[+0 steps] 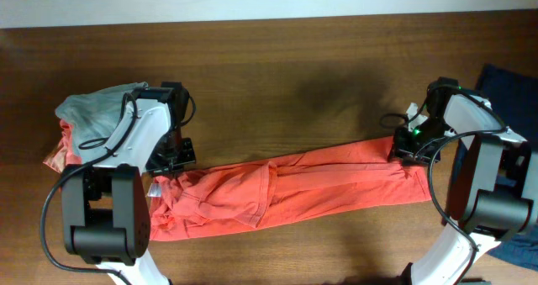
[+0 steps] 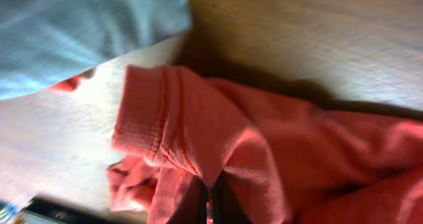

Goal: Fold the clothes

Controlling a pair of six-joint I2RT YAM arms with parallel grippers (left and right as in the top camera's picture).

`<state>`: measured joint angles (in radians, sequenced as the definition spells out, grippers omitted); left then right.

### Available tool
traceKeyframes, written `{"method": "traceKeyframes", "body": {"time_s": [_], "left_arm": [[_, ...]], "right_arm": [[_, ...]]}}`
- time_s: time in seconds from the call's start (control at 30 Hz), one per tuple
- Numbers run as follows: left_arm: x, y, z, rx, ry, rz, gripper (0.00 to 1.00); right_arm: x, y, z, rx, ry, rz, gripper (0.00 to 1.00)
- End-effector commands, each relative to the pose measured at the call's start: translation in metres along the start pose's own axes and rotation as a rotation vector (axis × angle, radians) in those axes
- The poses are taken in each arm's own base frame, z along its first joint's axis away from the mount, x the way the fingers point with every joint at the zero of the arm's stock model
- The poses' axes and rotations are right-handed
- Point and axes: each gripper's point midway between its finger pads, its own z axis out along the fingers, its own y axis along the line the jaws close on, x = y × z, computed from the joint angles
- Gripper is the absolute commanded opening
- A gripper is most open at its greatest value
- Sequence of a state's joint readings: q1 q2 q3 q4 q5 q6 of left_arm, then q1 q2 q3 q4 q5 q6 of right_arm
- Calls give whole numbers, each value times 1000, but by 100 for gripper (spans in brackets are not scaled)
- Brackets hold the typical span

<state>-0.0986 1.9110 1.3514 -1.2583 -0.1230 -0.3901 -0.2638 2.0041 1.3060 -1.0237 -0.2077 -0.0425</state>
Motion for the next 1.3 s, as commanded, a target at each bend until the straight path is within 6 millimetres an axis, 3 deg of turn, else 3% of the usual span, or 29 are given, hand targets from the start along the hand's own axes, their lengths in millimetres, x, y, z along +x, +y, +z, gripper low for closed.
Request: {"method": "traceKeyframes", "body": {"time_s": [0.0, 0.27, 0.6, 0.77, 1.03, 1.27], "left_arm": [[2, -14, -1, 85, 10, -1, 0], [-4, -31, -3, 177, -7, -1, 0], [2, -43, -6, 249, 21, 28, 0], [21, -29, -4, 190, 98, 38, 0], [37, 18, -3, -64, 142, 34, 0], [31, 20, -1, -81, 114, 0, 1]], "right_arm": [[-5, -53, 25, 187, 21, 89, 41], [-15, -96, 12, 140, -55, 240, 41], [-17, -99, 10, 58, -81, 282, 41], [-17, -99, 10, 58, -80, 283, 41], [-17, -99, 10, 58, -81, 283, 41], [-17, -99, 10, 58, -80, 283, 41]]}}
